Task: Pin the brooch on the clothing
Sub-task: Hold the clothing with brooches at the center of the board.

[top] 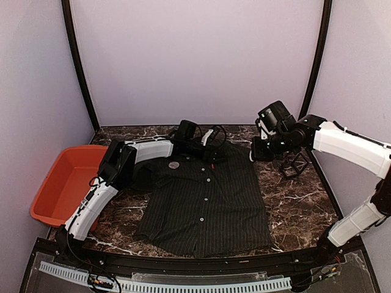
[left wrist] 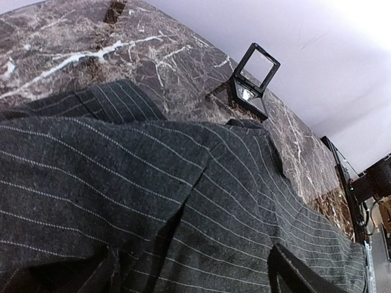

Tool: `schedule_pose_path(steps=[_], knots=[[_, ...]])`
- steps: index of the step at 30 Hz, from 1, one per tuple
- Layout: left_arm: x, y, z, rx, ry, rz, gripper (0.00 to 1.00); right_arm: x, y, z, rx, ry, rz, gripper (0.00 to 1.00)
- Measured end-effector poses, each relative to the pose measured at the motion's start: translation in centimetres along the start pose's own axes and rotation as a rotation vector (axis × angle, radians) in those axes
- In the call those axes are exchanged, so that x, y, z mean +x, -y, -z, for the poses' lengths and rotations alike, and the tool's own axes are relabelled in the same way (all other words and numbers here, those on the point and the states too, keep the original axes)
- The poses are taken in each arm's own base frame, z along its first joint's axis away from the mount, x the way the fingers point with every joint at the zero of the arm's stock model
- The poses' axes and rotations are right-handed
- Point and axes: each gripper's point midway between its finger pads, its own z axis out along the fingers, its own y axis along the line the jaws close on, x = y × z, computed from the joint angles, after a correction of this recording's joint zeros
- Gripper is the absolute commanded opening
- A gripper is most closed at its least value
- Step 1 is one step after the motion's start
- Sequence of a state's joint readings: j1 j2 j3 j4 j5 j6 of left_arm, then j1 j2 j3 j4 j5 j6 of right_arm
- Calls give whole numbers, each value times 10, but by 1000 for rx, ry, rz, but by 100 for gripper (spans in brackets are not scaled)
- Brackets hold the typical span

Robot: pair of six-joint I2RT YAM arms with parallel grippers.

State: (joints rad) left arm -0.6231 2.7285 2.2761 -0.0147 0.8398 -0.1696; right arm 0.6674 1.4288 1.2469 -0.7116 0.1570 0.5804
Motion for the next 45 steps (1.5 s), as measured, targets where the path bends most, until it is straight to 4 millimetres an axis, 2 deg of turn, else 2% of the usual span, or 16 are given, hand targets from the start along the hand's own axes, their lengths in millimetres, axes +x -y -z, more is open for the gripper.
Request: schedule_pose_path(steps=[8, 16, 23, 29, 39, 45], knots=[[16, 5, -1, 22, -63, 36, 73, 0, 0, 0, 0, 0, -6, 0], [27, 8, 1, 43, -110, 50, 45, 0, 0, 0, 0, -1, -6, 0], [34, 12, 3, 69, -135, 65, 28, 1, 0, -4, 5, -9, -5, 0], [35, 15, 8, 112, -135, 78, 2, 1, -3, -20, 34, -57, -9, 0], [34, 21, 11, 173, -130, 77, 1, -3, -17, -65, 68, -180, -75, 0], [27, 26, 11, 220, -92, 72, 1, -10, -30, -88, 46, -243, -135, 0]])
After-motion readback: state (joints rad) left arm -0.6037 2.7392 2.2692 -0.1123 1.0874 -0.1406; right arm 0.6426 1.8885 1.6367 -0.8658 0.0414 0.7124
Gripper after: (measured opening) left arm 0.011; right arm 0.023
